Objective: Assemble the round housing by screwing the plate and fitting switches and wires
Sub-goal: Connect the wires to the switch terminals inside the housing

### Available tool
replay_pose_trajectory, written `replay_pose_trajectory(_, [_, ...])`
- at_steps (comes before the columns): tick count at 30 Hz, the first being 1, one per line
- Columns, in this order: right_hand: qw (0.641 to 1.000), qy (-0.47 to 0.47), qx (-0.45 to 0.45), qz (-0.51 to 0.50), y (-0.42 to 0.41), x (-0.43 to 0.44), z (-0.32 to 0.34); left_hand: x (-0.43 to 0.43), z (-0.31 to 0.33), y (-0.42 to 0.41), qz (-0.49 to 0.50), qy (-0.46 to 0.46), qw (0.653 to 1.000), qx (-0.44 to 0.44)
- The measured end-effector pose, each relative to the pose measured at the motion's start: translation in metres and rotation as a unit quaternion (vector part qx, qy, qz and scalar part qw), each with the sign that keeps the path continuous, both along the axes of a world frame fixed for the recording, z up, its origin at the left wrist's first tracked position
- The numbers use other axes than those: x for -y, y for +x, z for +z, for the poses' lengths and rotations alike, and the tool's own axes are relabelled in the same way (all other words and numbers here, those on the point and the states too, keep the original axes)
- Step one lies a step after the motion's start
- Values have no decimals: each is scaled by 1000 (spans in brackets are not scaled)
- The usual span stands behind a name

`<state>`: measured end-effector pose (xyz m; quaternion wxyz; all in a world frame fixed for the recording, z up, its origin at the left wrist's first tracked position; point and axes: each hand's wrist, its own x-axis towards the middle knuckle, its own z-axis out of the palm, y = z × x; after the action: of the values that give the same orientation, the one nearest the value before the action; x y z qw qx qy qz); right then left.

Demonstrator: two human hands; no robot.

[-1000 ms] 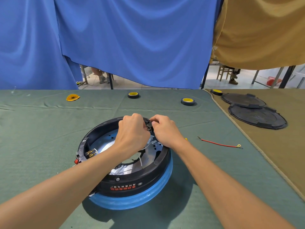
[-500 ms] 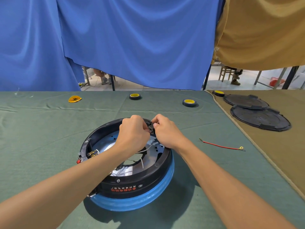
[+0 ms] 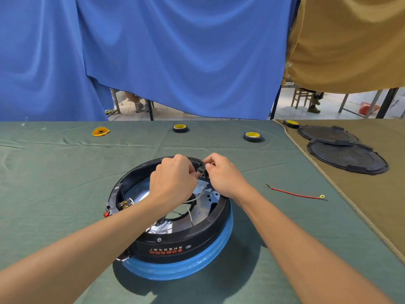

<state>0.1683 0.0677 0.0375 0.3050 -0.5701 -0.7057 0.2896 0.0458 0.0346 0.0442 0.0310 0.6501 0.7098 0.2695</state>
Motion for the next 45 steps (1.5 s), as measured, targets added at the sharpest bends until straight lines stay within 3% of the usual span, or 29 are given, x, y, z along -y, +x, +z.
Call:
replay_pose_trajectory(20, [1000,0,-7,-1,1,1,-1,1,-5,2,-4,51,995,-89])
replay_pose_trajectory(36, [1000,-4,2,-1,-1,0,-1,-1,-2,15,3,26,990,-140])
replay_pose_trajectory(45, [1000,-12,-1,8,-2,-2,0,-1,-3,26,67,24,996,-46])
